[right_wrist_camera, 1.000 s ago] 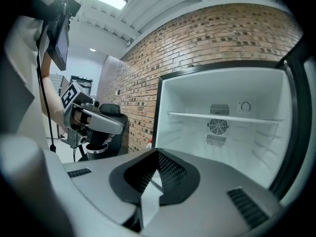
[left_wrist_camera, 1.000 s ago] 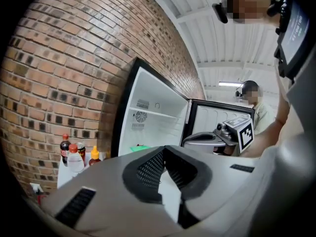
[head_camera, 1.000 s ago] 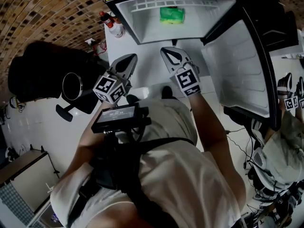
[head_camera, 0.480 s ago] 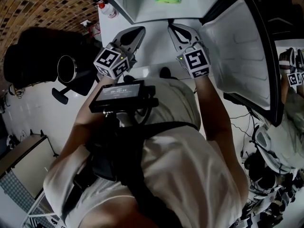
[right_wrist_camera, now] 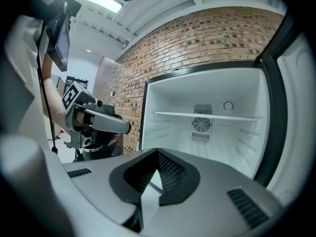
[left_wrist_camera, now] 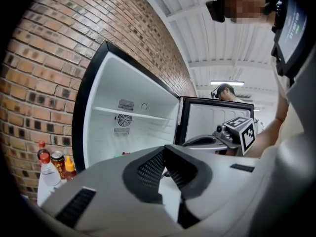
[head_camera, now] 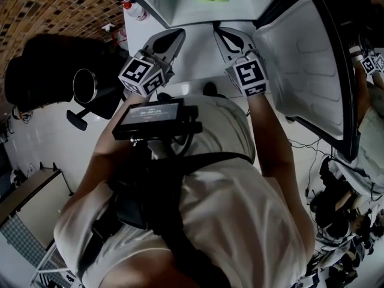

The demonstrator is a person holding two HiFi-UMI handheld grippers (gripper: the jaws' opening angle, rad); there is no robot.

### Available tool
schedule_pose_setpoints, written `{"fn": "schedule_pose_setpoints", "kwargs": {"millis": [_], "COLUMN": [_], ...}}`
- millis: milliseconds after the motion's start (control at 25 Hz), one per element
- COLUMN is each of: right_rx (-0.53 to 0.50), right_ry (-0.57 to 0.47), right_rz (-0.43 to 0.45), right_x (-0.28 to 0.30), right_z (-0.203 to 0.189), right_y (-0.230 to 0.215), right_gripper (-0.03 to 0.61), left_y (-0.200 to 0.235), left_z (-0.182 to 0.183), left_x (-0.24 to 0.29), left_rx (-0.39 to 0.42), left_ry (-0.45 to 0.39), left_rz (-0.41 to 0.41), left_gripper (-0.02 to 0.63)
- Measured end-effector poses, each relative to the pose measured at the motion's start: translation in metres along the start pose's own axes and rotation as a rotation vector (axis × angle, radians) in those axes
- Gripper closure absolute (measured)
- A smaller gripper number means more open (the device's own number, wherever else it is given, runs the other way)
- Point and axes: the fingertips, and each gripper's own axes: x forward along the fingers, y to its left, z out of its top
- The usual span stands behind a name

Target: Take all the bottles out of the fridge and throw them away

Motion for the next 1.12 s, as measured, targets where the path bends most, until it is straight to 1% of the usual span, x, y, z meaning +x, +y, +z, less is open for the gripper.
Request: {"fn": "schedule_pose_setpoints", "kwargs": {"millis": [160, 440, 760, 1120], "right_rx": [0.0, -0.001, 0.005, -0.001], "right_ry": [-0.001, -0.009, -0.01, -0.016], "right_rz": [0.0, 0.0, 0.01, 0.016], "right_x": [0.011, 0.004, 0.013, 0.017], "right_z": [0.0, 0.002, 0.001, 0.004], "right_y": [-0.002, 0.001, -0.002, -0.007], "right_gripper": [0.578, 0.578, 0.578, 0.578], "left_y": [0.01, 0.002, 0.011, 0.01], "left_z": [-0.001, 0.003, 0.004, 0.01], "left_x": [0.001, -0.001, 0.002, 0.005], "left_rx": [0.0, 0.016, 0.007, 0.027], "left_ry": [0.003, 0.008, 0.01, 0.005], "left_rz": [0.004, 0.006, 0.015, 0.018], "left_gripper": [0.611, 0.611, 0.611, 0.611]}}
